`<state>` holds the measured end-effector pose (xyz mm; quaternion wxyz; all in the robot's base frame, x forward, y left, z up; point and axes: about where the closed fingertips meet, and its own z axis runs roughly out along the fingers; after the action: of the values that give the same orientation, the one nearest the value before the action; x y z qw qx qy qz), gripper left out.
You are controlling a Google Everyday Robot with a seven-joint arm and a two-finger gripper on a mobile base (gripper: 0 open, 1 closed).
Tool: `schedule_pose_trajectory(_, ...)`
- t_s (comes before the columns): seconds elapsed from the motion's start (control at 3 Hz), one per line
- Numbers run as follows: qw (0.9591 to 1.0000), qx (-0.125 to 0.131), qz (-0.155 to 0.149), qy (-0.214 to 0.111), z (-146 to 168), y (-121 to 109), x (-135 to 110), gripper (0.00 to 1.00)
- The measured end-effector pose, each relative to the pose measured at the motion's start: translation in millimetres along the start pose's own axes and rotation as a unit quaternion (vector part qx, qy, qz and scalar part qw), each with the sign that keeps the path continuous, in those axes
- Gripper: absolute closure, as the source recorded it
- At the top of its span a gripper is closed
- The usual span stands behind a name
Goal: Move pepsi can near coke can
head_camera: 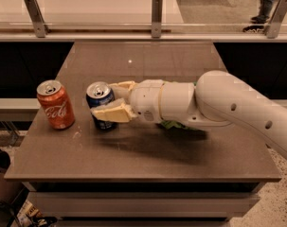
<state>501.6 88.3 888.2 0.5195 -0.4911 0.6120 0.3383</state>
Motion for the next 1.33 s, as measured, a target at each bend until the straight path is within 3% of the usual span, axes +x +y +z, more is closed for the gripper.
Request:
schedule_pose_trajectory(0.33, 0.9995, -0.016, 0.02, -0.019, 2.1, 4.4, 3.9, 1.0)
schedule_pose_trajectory(1.33, 0.9995, -0.02, 0.016, -0.017, 6.0, 8.3, 0.8, 0.36)
